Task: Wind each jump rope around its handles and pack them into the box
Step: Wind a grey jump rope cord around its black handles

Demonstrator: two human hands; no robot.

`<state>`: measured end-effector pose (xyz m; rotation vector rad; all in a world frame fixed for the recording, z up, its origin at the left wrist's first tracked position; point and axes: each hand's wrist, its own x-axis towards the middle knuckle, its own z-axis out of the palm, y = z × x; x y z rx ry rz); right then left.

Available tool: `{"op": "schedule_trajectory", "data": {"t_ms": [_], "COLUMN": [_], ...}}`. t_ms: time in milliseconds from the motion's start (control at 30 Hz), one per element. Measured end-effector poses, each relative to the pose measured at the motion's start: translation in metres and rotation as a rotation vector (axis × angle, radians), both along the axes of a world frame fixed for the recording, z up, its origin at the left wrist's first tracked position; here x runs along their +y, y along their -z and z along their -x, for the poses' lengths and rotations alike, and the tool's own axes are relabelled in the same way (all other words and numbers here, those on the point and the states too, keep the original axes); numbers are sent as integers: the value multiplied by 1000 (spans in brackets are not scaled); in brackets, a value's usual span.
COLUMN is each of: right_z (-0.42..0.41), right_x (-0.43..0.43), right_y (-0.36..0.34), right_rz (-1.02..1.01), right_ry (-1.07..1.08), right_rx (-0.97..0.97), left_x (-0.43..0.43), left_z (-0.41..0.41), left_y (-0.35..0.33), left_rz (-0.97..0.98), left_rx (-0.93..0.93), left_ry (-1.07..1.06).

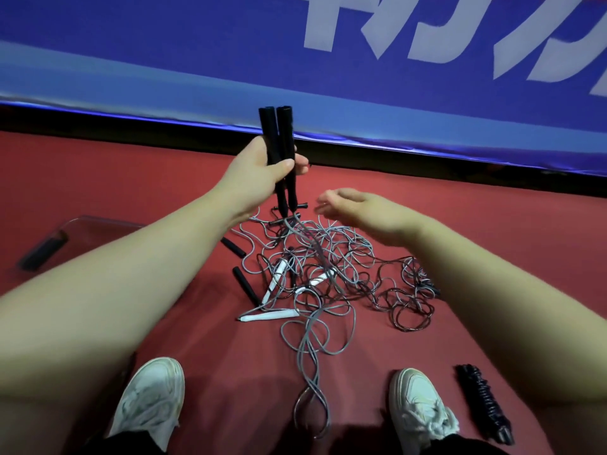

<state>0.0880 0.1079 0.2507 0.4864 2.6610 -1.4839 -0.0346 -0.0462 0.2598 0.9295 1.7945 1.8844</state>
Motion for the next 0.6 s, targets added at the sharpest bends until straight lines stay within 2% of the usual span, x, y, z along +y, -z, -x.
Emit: {"op": "schedule_trajectory", "data": {"t_ms": [100,167,200,233,267,333,400,467,533,567,600], "right_z": [18,22,22,20,18,15,14,15,16,17,17], "right_x": [-28,-44,-47,-47,-47,-49,-51,-55,-56,-56,-55], "right_y": [19,23,23,24,23,21,18,9,-5,-11,-17], "right_rz": [140,320,364,323,174,-326,-772,-1083,-1181,-1117,-958], "right_ry": [-44,-12,-4,-10,-32,-142,-187,-170,-146,-126,-102], "right_rx": [-12,-1,-10,-29,-64,-137,-104,-11,2,-51,-111], "left_x": [6,5,4,2,1,-3,-7,-8,-6,-5,-5], "left_z": [-4,-3,-2,0,2,9,13,12,8,5,2], "left_y": [-3,-3,-2,-1,0,5,12,20,26,27,26], "left_rz": [-40,-28,-10,20,73,184,221,299,391,409,418], "left_rx": [55,110,150,211,298,424,406,426,527,565,598], "left_ry": [5,-19,-47,-87,-140,-245,-257,-205,-140,-110,-81]}}
